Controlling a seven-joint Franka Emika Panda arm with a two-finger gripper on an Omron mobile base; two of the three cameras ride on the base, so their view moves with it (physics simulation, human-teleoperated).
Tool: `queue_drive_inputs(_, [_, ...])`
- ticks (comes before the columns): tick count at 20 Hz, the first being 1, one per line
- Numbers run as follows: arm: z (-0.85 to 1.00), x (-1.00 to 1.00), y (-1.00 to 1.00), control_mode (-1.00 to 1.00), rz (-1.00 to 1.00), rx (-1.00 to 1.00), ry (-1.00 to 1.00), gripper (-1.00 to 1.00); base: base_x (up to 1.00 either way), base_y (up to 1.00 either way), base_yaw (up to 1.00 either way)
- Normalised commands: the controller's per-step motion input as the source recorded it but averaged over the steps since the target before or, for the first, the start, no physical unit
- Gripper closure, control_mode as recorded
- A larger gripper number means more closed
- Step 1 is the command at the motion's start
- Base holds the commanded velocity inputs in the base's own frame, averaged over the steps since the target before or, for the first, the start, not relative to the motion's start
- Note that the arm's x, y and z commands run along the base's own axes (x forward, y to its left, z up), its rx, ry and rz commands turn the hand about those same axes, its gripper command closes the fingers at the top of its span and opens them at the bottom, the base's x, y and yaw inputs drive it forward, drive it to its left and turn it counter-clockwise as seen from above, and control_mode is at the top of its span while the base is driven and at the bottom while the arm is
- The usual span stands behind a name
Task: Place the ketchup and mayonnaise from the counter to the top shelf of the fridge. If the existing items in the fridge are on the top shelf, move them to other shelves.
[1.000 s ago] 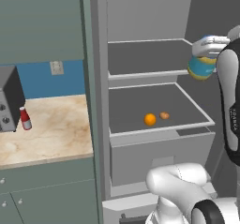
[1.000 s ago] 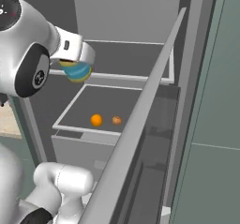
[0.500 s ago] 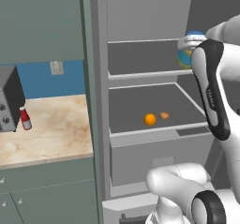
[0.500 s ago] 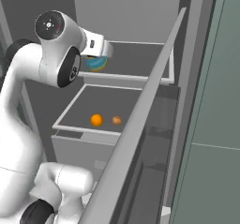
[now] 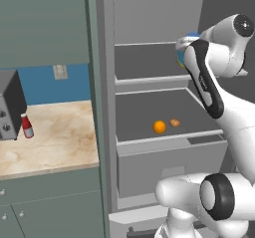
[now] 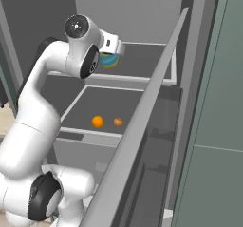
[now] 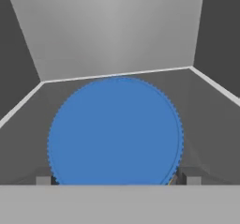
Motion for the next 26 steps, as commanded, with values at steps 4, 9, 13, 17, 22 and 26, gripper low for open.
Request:
queue_drive_inputs(4, [-0.14, 0.57, -0.12, -1.00, 0.00, 0.02, 0.19, 1.00, 0.00, 0.00, 0.00])
queue_drive_inputs(9, [-0.29, 0.51, -0.16, -1.00, -0.01, 0.01, 0.21, 1.00, 0.00, 0.00, 0.00])
queue_drive_inputs(13, [-0.21, 0.52, -0.11, -1.00, 0.00, 0.02, 0.05, 1.00, 0.00, 0.00, 0.00])
queue_drive_inputs(17, [-0.17, 0.46, -0.10, -1.00, 0.00, 0.05, 0.00, 1.00, 0.00, 0.00, 0.00])
queue_drive_inputs(22, [-0.53, 0.37, -0.13, -1.00, 0.00, 0.11, -0.01, 1.00, 0.00, 0.00, 0.00])
queue_drive_inputs(26, [-0.38, 0.39, -0.03, -1.00, 0.00, 0.09, -0.09, -1.00, 0.00, 0.00, 0.00])
